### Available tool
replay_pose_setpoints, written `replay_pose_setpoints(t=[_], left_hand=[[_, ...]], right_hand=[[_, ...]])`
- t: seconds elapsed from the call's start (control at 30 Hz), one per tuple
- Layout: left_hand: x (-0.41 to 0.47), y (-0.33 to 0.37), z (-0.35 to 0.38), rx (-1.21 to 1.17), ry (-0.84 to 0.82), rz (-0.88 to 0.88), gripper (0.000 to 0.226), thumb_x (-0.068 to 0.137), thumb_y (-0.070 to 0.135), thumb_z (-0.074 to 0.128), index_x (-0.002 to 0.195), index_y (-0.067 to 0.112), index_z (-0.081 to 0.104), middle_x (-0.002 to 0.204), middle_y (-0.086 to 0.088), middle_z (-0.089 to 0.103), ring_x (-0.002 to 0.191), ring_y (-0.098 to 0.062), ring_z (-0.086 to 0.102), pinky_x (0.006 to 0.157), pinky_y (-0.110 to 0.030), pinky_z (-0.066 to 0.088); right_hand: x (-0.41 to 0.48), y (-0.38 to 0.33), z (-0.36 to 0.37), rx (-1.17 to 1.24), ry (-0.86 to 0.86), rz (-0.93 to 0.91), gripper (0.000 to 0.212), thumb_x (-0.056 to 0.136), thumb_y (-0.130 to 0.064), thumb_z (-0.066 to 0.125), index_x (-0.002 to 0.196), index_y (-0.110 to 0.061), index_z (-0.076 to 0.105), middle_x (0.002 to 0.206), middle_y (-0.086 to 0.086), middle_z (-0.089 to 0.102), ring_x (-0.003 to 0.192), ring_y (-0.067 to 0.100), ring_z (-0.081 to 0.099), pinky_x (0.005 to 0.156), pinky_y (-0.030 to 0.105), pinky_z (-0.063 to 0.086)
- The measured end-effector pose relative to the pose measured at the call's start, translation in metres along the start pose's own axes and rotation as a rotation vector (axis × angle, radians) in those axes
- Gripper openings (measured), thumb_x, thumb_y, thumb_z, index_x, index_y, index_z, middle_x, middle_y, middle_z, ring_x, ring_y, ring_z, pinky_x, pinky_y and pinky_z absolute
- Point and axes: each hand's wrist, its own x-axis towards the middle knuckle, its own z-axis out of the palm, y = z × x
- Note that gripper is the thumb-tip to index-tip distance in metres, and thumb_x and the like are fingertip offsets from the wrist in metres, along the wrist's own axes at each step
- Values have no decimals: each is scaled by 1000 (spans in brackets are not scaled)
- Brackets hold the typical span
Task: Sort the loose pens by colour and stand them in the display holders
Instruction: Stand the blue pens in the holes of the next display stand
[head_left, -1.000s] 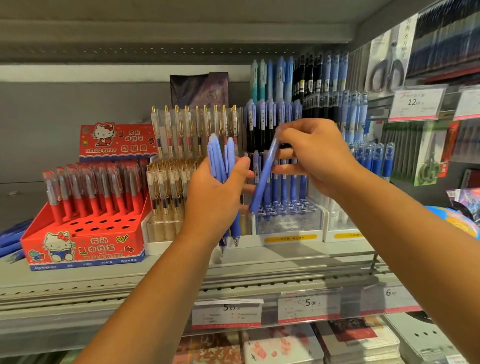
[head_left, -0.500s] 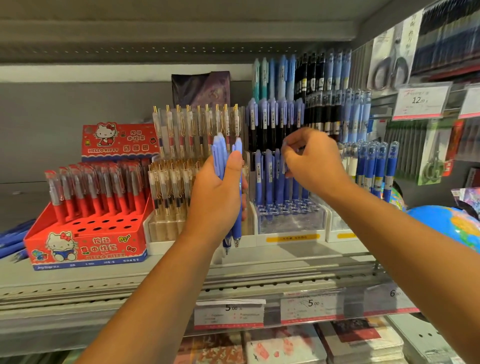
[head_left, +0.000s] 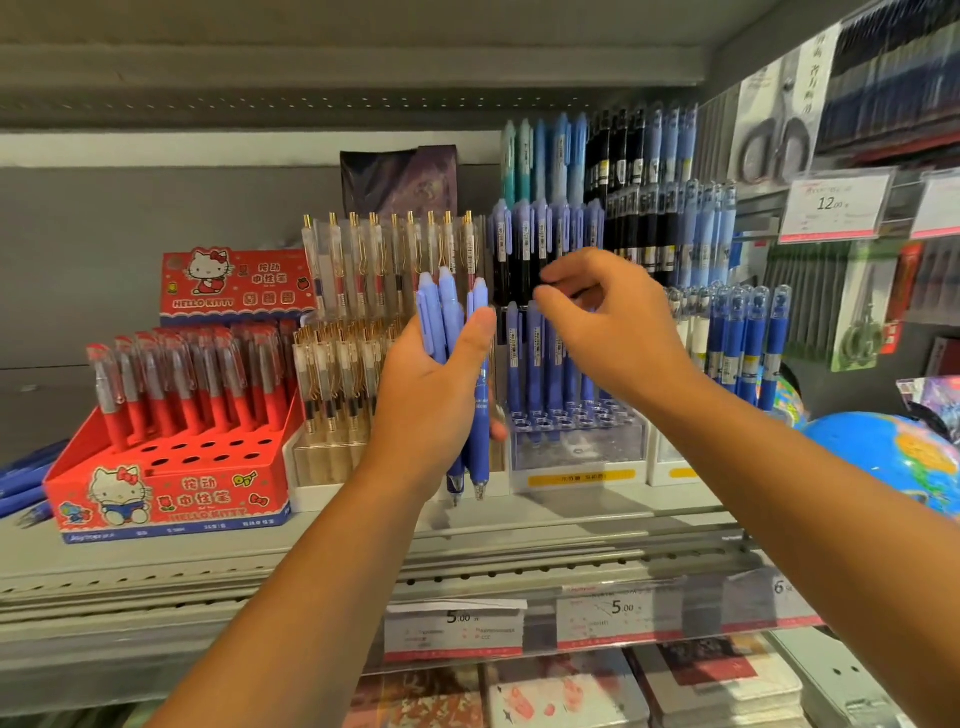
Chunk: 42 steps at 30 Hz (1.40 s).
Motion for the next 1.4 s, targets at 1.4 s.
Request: replay_pose_setpoints(t=[1.4], left_hand=[[-4,2,-1,-93,-146,-73,20,102,28,47,98,14,61,64,1,49,41,-15,39,38,-24,36]], right_hand=[[14,17,-9,-222,-172,198,25,94,-20,64,106,-2,50,78,5,51,79,37,64,73,53,57]])
